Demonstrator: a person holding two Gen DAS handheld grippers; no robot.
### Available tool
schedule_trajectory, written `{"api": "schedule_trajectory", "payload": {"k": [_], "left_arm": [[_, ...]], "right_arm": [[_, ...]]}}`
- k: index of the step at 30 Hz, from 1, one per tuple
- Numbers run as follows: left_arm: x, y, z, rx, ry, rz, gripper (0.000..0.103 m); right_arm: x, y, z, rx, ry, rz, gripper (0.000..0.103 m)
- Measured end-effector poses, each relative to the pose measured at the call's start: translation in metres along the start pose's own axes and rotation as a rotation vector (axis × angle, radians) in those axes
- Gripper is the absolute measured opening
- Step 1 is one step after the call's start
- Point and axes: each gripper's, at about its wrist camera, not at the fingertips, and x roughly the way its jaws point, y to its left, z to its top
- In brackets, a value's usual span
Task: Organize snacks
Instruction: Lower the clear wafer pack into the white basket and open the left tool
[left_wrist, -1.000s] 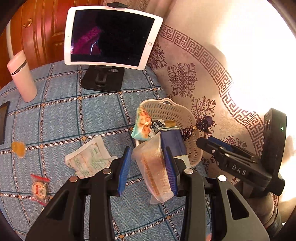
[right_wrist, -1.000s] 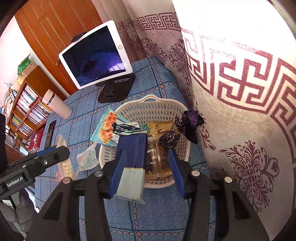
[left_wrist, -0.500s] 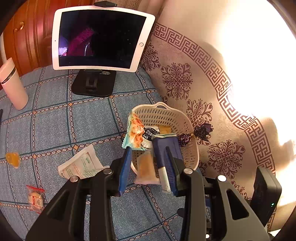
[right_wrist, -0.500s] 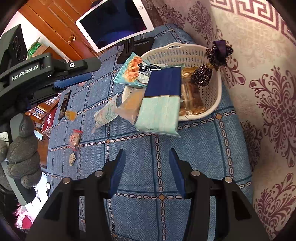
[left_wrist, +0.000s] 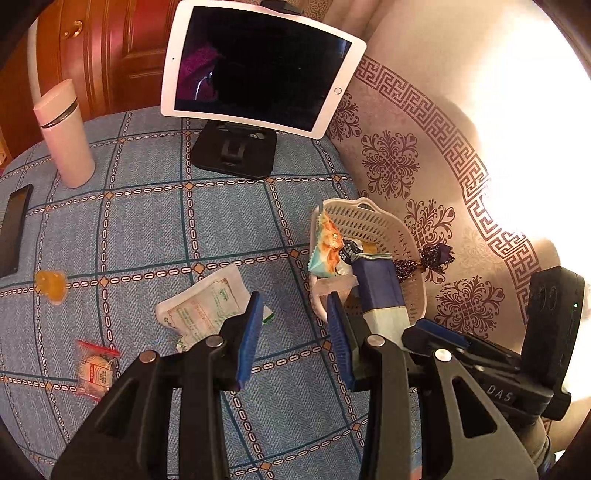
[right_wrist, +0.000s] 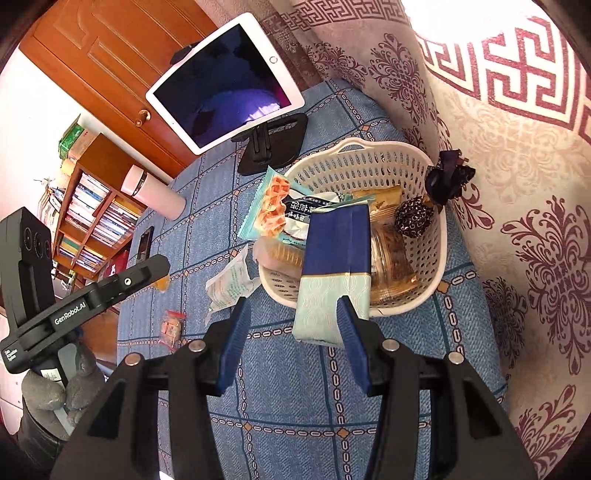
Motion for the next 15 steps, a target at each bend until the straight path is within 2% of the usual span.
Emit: {"api": "schedule_trajectory", "payload": {"k": [9, 15], "left_arm": [[-0.011, 0.029, -0.009, -0.064, -0.002, 0.029, 0.036], [-0.02, 0.033, -0.013, -0.052, -0.007, 0.035, 0.036]], "right_arm": [[0.03, 0.0, -0.035, -0.014, 0.117, -0.029, 0.049], [0.028, 0.005, -0.011, -0.009, 0.047, -0.043, 0.049]]}}
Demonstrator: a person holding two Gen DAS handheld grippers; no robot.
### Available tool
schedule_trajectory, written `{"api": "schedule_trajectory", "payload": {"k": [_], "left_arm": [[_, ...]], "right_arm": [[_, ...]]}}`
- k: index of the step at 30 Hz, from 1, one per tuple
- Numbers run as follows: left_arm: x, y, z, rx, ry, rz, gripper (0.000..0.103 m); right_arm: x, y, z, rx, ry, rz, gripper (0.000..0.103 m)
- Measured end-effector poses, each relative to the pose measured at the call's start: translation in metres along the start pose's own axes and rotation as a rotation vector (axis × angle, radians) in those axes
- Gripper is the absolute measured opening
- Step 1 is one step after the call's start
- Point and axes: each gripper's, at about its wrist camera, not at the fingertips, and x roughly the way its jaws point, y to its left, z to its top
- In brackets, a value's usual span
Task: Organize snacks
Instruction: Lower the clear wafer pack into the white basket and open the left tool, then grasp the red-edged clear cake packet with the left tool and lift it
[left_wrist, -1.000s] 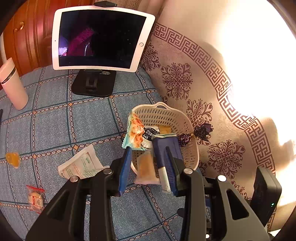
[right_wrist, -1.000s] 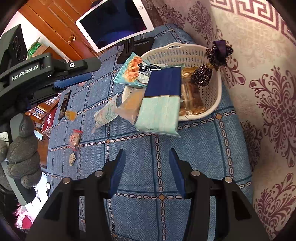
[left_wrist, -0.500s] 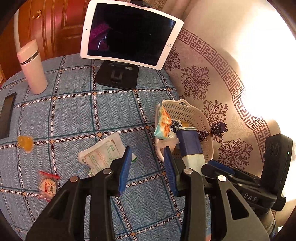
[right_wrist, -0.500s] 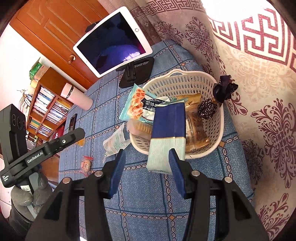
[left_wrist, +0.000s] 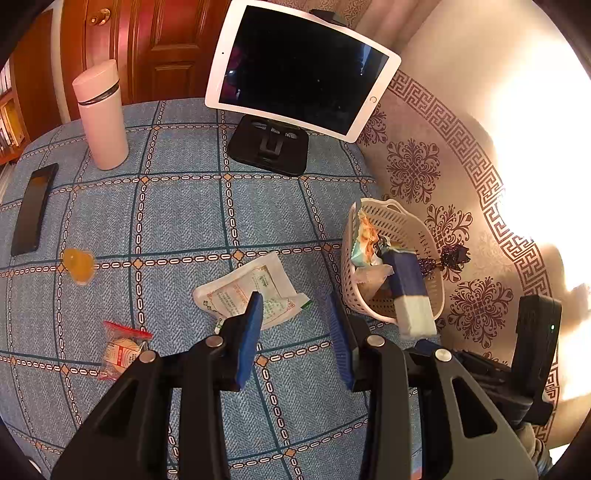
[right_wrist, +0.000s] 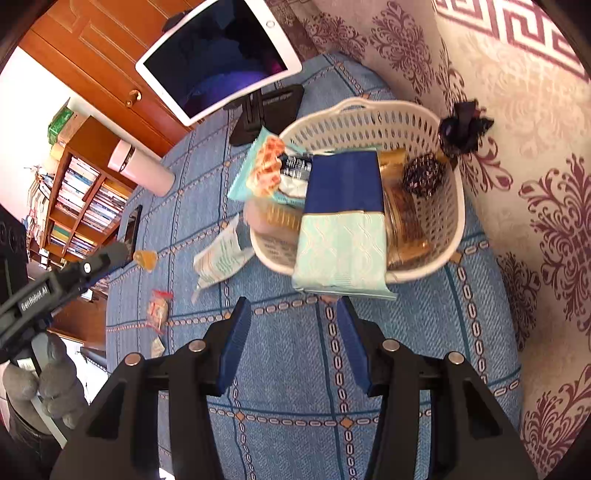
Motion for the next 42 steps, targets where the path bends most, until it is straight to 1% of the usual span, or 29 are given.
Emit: {"api": "schedule_trajectory", "payload": {"k": [2, 6, 10, 15, 16, 17, 18, 19, 21, 23, 29, 34, 38, 42], "left_arm": [[-0.003, 0.004, -0.002, -0.007, -0.002, 0.006, 0.036], [-0.009, 0.013, -0.006, -0.02, -0.005, 0.017, 0.036], [-0.017, 0.024, -0.011, -0.034, -0.016, 0.033, 0.036], [-0.023, 0.049, -0.019, -0.075, -0.013, 0.088, 0.038], [-0.023, 0.056, -0.021, -0.094, -0.005, 0.097, 0.046], [-0.023, 0.063, -0.022, -0.117, 0.002, 0.109, 0.059], [-0.023, 0.071, -0.024, -0.143, 0.003, 0.124, 0.062], [-0.024, 0.078, -0.027, -0.161, 0.004, 0.136, 0.063], [-0.025, 0.091, -0.031, -0.187, 0.013, 0.164, 0.064], [-0.027, 0.105, -0.036, -0.213, 0.017, 0.188, 0.068], [-0.038, 0.145, -0.051, -0.292, 0.026, 0.253, 0.07], [-0.045, 0.172, -0.064, -0.336, 0.033, 0.29, 0.07], [-0.043, 0.182, -0.071, -0.347, 0.046, 0.297, 0.07], [-0.032, 0.179, -0.075, -0.327, 0.07, 0.281, 0.07]], "right_arm": [[-0.003, 0.001, 0.014, -0.003, -0.031, -0.004, 0.049], [-0.001, -0.005, 0.038, 0.012, -0.063, -0.034, 0.049], [-0.006, -0.01, 0.046, 0.05, -0.081, -0.025, 0.049], [-0.014, 0.009, 0.033, 0.0, -0.078, -0.027, 0.049], [-0.014, 0.015, 0.03, -0.019, -0.074, -0.031, 0.049], [-0.014, 0.021, 0.026, -0.037, -0.07, -0.035, 0.049], [-0.013, 0.026, 0.023, -0.052, -0.067, -0.036, 0.051], [-0.012, 0.031, 0.02, -0.061, -0.064, -0.034, 0.056], [-0.011, 0.039, 0.015, -0.07, -0.063, -0.031, 0.061], [-0.009, 0.046, 0.011, -0.074, -0.054, -0.019, 0.062], [0.007, 0.065, -0.004, -0.1, -0.006, -0.003, 0.062], [0.022, 0.079, -0.017, -0.119, 0.041, 0.012, 0.062], [0.032, 0.094, -0.027, -0.15, 0.072, 0.019, 0.062], [0.038, 0.101, -0.035, -0.156, 0.095, 0.015, 0.062]]}}
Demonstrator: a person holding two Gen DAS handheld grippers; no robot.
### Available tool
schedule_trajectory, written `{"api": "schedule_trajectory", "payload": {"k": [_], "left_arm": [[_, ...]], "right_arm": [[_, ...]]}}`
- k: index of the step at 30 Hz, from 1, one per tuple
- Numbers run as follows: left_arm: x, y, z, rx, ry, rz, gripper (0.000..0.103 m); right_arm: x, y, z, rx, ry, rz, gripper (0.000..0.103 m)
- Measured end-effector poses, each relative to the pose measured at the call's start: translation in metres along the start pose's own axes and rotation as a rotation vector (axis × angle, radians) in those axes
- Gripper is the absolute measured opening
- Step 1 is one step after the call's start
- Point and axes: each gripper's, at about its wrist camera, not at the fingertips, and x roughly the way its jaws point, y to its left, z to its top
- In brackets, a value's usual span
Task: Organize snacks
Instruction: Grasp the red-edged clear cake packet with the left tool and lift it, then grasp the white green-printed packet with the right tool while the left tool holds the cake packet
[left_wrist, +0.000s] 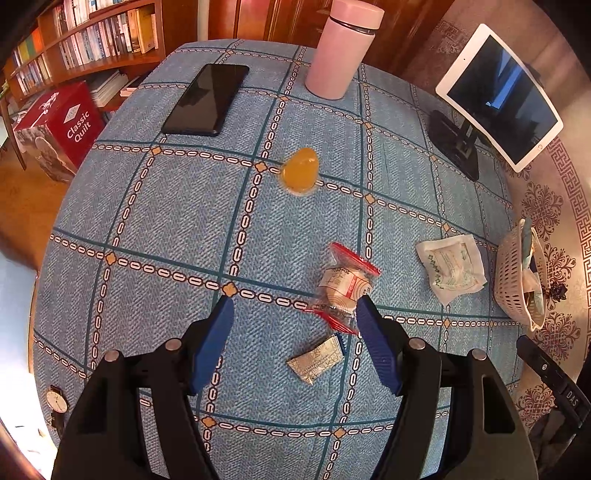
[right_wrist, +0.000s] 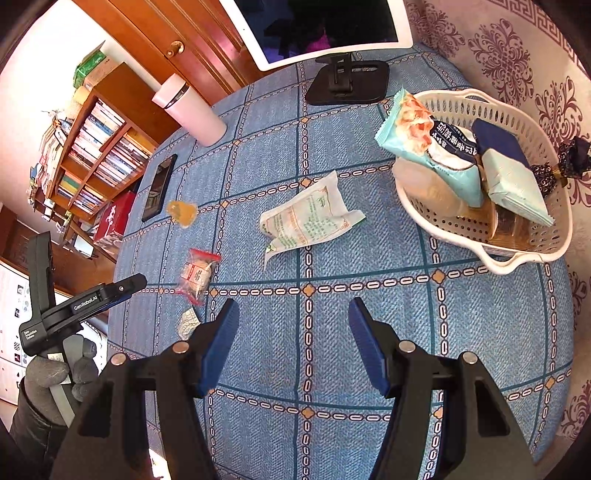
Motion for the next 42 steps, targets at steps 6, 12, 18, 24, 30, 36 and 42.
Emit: {"api": "schedule_trajectory", "payload": {"k": [6, 12, 18, 24, 30, 36, 42], "left_arm": [[0.025, -0.021, -0.003, 0.081, 0.048, -0.028, 0.07], [0.052, -0.04, -0.003, 0.156, 0.089, -0.037, 0.07], [0.072, -0.048, 0.0, 0.212, 0.107, -0.017, 0.07], [0.085, -0.048, 0.004, 0.239, 0.107, 0.009, 0.069], [0.084, -0.056, 0.006, 0.322, 0.064, 0.023, 0.04], [0.071, -0.045, 0.011, 0.315, 0.036, 0.004, 0.038], [0.048, -0.024, 0.018, 0.277, -0.005, -0.012, 0.038]], "right_arm": [[0.005, 0.0, -0.011, 0.012, 0.028, -0.021, 0.062], [0.003, -0.011, -0.02, 0.052, 0.033, -0.048, 0.062], [0.002, -0.015, -0.026, 0.078, 0.031, -0.069, 0.062], [0.006, -0.013, -0.03, 0.092, 0.04, -0.079, 0.062], [0.013, -0.009, -0.032, 0.096, 0.05, -0.086, 0.062], [0.026, -0.003, -0.025, 0.113, 0.064, -0.06, 0.062], [0.049, 0.0, -0.002, 0.165, 0.074, -0.02, 0.064]]}}
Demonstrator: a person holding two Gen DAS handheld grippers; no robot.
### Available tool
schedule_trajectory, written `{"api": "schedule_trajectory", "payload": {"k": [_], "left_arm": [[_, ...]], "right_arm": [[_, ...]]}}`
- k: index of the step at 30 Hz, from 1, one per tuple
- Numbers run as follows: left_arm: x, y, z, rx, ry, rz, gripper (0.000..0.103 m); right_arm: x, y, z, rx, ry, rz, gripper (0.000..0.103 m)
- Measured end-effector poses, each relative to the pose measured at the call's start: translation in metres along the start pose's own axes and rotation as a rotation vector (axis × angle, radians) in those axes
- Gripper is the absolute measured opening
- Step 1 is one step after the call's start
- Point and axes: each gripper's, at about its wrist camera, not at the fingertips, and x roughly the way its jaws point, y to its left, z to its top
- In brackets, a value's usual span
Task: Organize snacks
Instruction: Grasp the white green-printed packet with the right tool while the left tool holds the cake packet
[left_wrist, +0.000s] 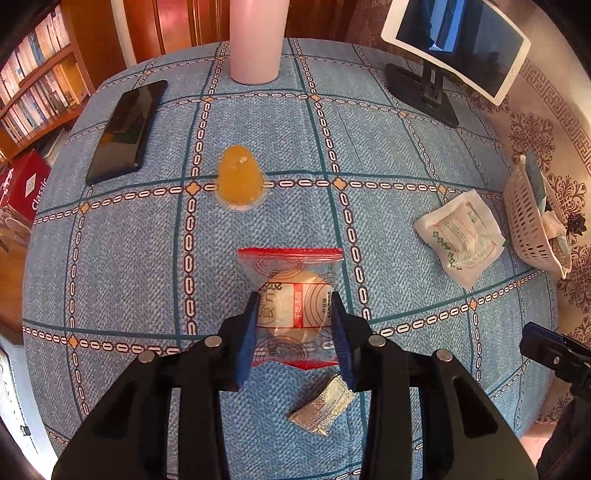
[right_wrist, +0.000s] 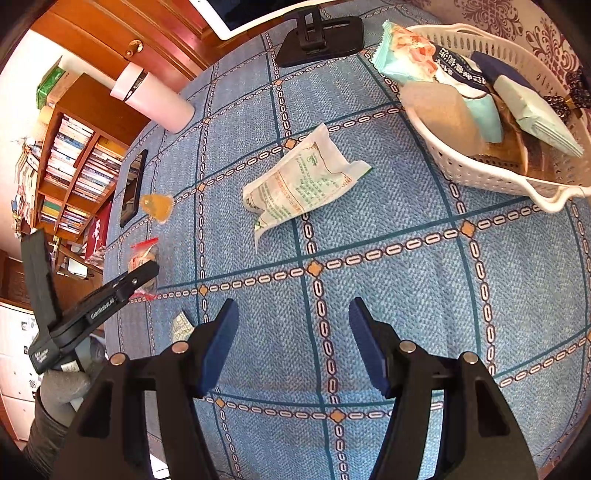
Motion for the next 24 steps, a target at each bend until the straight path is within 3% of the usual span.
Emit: {"api": "schedule_trajectory", "payload": {"k": [3, 10, 19, 24], "left_arm": [[-0.011, 0.011, 0.0, -0.019, -0.016, -0.001, 0.038], [-0.031, 0.04, -0.006, -0.068, -0.041, 0.008, 0.038], [-0.049, 0.078, -0.021, -0.146, -0.063, 0.025, 0.038], [-0.053, 0.092, -0.026, -0.192, -0.067, 0.025, 0.038]], "right_arm": [[0.013, 0.001, 0.015, 0.051, -0.001, 0.026, 0.069], [0.039, 0.013, 0.046, 0.095, -0.014, 0.023, 0.07], [0.074, 0.028, 0.083, 0.068, -0.009, -0.096, 0.07], [0.089, 0.048, 0.095, -0.047, -0.006, -0.196, 0.07]]}}
